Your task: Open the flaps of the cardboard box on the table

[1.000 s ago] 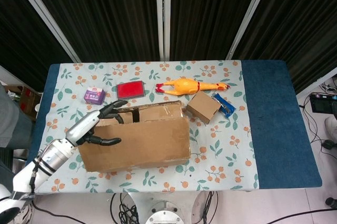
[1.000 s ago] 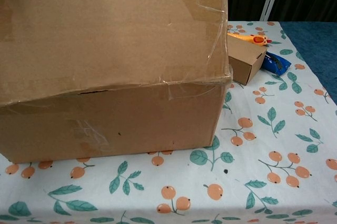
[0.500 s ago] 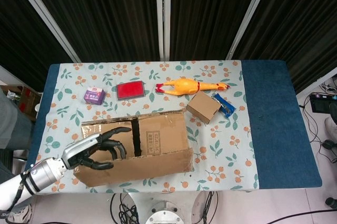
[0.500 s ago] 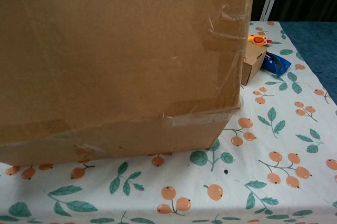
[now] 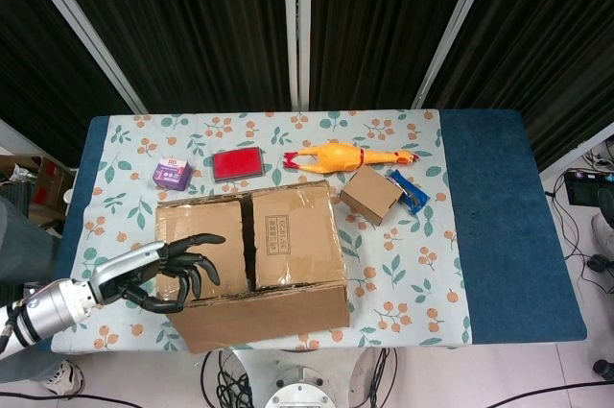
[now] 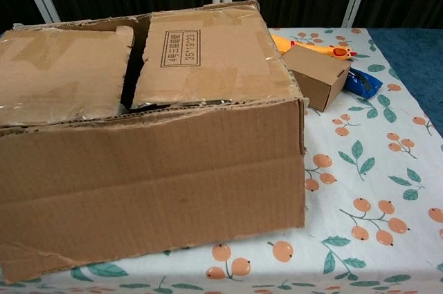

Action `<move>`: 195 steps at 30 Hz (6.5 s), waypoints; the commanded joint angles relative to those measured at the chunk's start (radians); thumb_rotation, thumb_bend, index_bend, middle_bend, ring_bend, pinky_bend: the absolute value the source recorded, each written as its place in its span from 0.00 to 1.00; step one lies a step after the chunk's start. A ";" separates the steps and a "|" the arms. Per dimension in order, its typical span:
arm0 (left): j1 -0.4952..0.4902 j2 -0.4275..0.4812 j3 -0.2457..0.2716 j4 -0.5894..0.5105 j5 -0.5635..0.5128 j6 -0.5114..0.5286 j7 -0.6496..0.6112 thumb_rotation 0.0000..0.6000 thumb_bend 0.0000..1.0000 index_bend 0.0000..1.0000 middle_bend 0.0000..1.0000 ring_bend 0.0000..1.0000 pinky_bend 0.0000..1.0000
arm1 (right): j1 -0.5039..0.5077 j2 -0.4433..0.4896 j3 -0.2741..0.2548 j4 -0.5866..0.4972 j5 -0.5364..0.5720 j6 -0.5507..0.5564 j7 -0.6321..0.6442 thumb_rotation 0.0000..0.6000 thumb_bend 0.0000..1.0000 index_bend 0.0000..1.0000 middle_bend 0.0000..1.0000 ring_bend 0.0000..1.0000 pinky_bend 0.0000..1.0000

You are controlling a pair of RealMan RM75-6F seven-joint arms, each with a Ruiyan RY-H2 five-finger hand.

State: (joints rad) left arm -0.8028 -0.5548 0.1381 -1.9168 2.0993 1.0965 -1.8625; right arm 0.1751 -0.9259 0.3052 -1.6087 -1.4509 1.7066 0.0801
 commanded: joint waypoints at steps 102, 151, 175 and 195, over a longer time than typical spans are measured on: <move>-0.472 -1.355 -0.700 0.651 -0.957 -0.090 2.092 1.00 0.04 0.00 0.00 0.03 0.18 | -0.088 -0.002 0.016 0.134 0.063 0.012 0.192 1.00 0.19 0.00 0.00 0.00 0.00; -0.164 -0.574 -0.228 0.244 -0.388 -0.298 1.344 0.23 0.00 0.31 0.34 0.09 0.17 | -0.086 -0.019 -0.002 0.077 0.044 0.004 0.095 1.00 0.18 0.00 0.00 0.00 0.00; -0.184 -0.712 -0.148 0.377 -0.319 -0.220 1.457 0.15 0.00 0.30 0.35 0.09 0.17 | -0.081 -0.038 -0.005 0.075 0.053 -0.011 0.059 1.00 0.18 0.00 0.00 0.00 0.00; -0.198 -0.528 -0.135 0.254 -0.370 -0.267 1.644 0.14 0.00 0.30 0.49 0.10 0.17 | -0.079 -0.045 -0.002 0.081 0.052 -0.014 0.076 1.00 0.18 0.00 0.00 0.00 0.00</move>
State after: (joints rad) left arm -1.0060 -1.1109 0.0038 -1.6364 1.7377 0.8271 -0.2334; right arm 0.0964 -0.9706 0.3034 -1.5277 -1.3991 1.6928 0.1564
